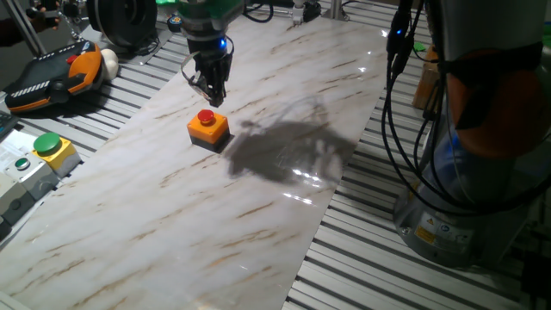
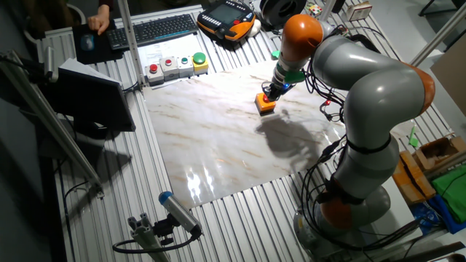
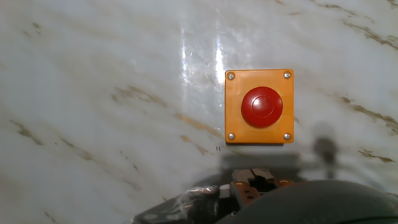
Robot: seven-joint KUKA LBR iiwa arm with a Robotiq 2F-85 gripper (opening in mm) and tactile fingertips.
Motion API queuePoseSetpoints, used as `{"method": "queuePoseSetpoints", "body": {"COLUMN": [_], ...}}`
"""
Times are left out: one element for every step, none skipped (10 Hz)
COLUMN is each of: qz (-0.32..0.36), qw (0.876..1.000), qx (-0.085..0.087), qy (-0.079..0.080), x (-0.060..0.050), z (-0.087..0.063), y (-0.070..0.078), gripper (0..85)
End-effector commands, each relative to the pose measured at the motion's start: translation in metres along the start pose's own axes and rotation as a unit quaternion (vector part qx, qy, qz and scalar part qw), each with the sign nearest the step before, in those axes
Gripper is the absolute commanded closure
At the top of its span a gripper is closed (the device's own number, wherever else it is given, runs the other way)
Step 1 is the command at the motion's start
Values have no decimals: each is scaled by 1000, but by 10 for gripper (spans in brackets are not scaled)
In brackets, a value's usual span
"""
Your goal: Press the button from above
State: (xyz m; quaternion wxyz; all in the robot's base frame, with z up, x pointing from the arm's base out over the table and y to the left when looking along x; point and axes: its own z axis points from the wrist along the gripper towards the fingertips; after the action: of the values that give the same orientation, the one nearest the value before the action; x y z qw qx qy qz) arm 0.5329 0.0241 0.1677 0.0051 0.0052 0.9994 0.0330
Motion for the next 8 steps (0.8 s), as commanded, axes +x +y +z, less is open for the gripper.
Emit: {"method": "queuePoseSetpoints", "body": {"qz": [-1, -1, -2, -2, -2, -3, -8, -11], "qw": [1000, 1000, 1000, 1000, 1000, 1000, 1000, 1000], "qx": [0, 4, 8, 11, 12, 13, 18, 18], "qy": [0, 4, 8, 9, 8, 7, 4, -2], "x": [0, 0, 0, 0, 0, 0, 0, 0], "z": [0, 0, 0, 0, 0, 0, 0, 0], "y": [0, 0, 0, 0, 0, 0, 0, 0], "gripper": [843, 843, 843, 843, 843, 843, 843, 843]}}
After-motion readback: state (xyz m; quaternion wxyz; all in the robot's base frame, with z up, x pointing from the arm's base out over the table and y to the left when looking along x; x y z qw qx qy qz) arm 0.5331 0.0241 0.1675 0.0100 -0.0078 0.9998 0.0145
